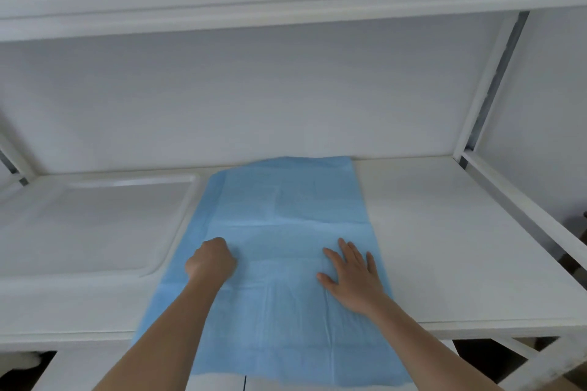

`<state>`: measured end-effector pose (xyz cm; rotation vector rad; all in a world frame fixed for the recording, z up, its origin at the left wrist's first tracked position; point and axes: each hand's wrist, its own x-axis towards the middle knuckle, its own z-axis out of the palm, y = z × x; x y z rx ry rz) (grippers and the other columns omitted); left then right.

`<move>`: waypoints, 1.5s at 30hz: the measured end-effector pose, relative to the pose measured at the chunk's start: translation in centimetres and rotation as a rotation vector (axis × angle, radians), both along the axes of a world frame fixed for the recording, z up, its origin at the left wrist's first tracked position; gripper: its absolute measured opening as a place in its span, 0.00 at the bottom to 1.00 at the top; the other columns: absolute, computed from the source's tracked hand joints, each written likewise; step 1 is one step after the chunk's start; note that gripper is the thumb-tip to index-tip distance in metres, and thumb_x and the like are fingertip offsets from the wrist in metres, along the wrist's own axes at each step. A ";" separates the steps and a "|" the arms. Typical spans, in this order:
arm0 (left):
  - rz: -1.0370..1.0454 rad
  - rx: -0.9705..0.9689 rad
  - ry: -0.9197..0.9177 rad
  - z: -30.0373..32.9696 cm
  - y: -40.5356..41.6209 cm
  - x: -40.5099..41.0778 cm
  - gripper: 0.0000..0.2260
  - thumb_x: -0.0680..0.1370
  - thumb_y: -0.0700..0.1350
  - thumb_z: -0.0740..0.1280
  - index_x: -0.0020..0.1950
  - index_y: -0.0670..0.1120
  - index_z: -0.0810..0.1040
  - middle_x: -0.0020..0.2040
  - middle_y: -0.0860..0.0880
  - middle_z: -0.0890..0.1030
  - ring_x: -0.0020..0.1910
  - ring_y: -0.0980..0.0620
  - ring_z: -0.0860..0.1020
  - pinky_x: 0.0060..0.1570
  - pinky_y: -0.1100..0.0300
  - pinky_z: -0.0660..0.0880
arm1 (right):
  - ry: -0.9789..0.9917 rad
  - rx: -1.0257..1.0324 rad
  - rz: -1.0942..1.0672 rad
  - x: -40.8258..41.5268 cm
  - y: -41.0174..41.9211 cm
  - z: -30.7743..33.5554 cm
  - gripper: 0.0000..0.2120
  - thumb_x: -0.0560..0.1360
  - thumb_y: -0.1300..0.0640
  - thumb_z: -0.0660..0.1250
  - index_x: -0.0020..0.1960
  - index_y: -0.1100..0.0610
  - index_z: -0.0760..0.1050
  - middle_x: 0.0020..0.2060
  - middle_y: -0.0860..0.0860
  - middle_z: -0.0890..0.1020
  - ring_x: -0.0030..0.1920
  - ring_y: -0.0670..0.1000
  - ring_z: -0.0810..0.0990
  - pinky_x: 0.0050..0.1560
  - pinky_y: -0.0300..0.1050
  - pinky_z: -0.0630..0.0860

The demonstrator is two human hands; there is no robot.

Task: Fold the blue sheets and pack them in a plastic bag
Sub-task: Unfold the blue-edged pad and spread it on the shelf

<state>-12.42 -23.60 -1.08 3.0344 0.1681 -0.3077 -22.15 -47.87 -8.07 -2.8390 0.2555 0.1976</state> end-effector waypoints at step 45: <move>0.231 0.051 0.004 -1.2 4.2 1.6 0.16 0.75 0.41 0.59 0.62 0.44 0.73 0.61 0.43 0.64 0.62 0.41 0.66 0.61 0.53 0.68 | -0.412 -0.057 0.017 2.5 4.1 -3.3 0.20 0.74 0.48 0.52 0.61 0.47 0.74 0.65 0.50 0.76 0.66 0.51 0.74 0.67 0.48 0.58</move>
